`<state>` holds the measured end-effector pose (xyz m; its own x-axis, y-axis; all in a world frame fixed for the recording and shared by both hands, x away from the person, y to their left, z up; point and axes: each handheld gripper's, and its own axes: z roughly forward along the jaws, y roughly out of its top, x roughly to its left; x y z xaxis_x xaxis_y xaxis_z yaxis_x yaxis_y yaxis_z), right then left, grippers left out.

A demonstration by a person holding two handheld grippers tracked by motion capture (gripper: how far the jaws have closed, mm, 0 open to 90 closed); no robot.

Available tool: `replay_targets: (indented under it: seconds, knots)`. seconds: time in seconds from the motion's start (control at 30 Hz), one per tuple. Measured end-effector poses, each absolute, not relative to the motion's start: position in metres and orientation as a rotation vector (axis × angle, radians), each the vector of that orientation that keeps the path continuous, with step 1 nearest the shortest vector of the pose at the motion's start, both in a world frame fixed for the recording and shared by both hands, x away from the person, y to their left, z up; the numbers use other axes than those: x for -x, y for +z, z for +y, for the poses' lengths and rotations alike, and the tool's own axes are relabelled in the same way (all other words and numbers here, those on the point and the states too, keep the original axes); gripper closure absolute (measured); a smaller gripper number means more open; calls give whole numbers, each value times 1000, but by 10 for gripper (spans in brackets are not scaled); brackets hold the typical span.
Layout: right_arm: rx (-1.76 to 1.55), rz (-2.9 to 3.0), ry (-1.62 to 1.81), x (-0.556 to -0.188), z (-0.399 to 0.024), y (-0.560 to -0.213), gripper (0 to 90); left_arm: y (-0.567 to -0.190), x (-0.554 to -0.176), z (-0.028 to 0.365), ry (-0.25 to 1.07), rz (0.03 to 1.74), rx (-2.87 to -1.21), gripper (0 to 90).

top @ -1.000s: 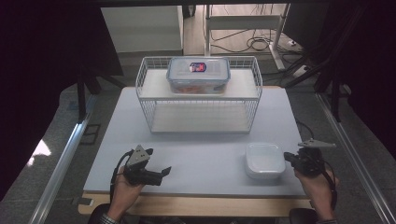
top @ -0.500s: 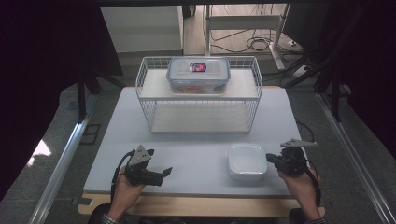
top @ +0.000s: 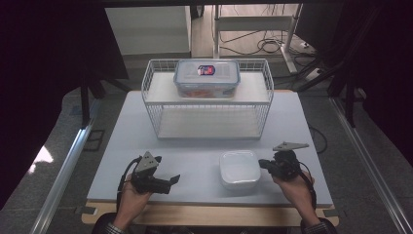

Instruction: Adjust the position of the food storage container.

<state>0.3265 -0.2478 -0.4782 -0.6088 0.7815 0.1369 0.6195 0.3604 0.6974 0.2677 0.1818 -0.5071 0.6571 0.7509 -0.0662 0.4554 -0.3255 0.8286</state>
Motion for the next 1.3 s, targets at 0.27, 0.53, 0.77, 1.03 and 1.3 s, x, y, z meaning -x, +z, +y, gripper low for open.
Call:
replay_targets:
  seconds: [0.27,0.53,0.77,1.03,1.3]
  knots:
    - [-1225,2461,1110,-328,-227,-481,900,-508,-268,181,408,947,-1985,35]
    - [-1192,2542,1116,-324,-208,-486,900,-508,-269,182,404,957,-1989,35]
    - [-1164,2624,1106,-317,-193,-494,900,-509,-269,182,400,968,-2001,35]
    - [-1155,2656,1123,-319,-179,-497,899,-510,-270,183,389,981,-2017,35]
    - [-1107,2641,1098,-322,-173,-498,896,-511,-270,184,368,994,-2036,48]
